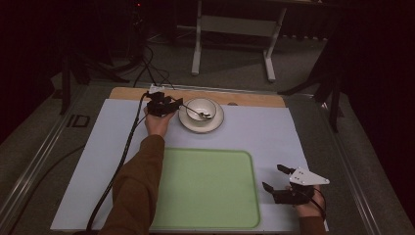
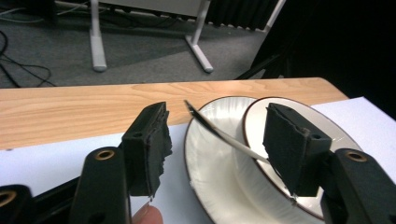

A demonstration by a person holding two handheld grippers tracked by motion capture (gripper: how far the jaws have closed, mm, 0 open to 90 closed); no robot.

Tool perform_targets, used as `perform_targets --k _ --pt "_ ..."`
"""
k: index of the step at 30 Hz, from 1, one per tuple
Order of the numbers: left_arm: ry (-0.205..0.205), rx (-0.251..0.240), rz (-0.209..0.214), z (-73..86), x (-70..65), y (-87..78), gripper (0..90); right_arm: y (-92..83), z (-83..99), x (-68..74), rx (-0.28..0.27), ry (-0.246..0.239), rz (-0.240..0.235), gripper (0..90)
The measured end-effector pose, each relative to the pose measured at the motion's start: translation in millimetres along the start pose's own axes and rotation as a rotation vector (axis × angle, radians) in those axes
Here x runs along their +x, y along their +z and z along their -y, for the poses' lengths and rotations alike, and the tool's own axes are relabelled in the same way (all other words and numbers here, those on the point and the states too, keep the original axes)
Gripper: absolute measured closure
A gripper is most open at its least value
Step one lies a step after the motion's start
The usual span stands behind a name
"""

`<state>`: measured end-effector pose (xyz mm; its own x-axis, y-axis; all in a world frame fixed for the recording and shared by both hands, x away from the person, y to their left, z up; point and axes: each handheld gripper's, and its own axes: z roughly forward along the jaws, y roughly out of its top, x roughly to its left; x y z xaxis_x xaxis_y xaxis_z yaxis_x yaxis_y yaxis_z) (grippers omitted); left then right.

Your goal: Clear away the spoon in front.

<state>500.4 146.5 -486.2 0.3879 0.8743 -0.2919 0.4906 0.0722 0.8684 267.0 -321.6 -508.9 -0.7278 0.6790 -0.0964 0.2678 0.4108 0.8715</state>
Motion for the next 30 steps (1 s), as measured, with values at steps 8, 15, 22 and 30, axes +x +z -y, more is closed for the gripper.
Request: perform_targets --k 8,15,22,30 --pt "-0.051 0.002 0.076 7.8 -4.9 7.6 55.3 0.5 -0.1 0.2 0.003 -0.003 -0.001 14.4" --pt "-0.068 -0.031 0.122 4.7 -9.8 0.9 75.1 1.2 -0.2 0.4 0.008 -0.005 -0.002 14.4" --pt "-0.015 -0.041 0.153 0.8 -24.1 -9.7 84.0 1.5 -0.1 0.6 0.011 -0.005 -0.002 14.4" --pt "0.054 -0.035 0.141 -2.6 -33.7 -16.6 88.0 1.6 -0.1 0.6 0.014 -0.006 -0.003 14.4"
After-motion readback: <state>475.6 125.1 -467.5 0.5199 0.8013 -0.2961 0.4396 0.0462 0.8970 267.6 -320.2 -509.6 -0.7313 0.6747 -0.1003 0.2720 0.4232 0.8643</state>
